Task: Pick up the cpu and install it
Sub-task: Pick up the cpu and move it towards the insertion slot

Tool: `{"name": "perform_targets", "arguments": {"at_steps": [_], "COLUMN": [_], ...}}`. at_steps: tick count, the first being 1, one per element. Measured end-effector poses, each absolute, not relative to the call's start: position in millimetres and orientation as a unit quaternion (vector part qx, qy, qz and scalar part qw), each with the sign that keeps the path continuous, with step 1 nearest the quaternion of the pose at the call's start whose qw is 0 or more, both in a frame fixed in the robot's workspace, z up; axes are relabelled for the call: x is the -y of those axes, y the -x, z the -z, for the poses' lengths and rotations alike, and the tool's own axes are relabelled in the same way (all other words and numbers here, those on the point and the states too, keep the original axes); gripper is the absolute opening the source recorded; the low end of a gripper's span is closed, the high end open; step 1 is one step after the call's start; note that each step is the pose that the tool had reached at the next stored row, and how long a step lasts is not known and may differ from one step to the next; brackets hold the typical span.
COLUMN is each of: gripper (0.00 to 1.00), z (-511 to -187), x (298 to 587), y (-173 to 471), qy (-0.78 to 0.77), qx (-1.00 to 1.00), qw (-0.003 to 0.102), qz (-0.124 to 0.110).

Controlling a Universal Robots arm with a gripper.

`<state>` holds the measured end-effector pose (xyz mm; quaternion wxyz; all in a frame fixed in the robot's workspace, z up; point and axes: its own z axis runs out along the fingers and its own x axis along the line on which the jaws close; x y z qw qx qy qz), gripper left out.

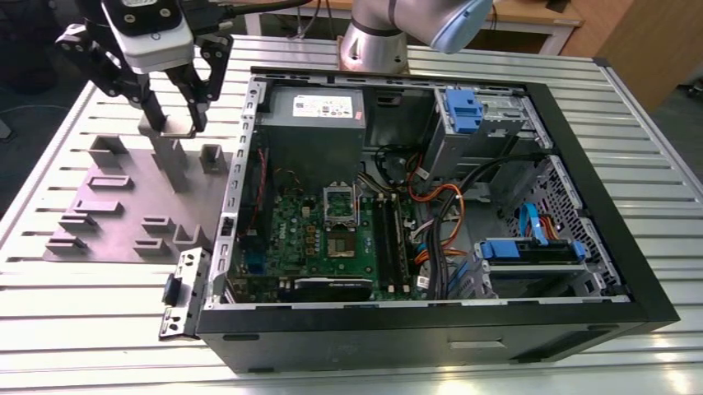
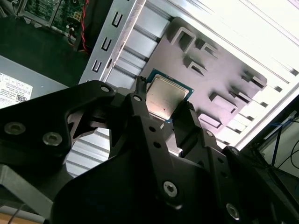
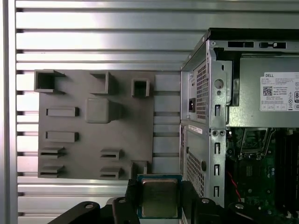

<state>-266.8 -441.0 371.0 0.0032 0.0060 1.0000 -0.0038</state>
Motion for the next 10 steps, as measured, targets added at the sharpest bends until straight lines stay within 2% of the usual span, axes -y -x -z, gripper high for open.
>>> {"name": "perform_targets", "arguments": {"at_steps": [10], "gripper": [0.47], "z": [-371.0], "x": [442.9], "y": [264.0], "qy": [-0.006], "qx": [-1.0], "qw": [0.003], "qz": [0.004]}}
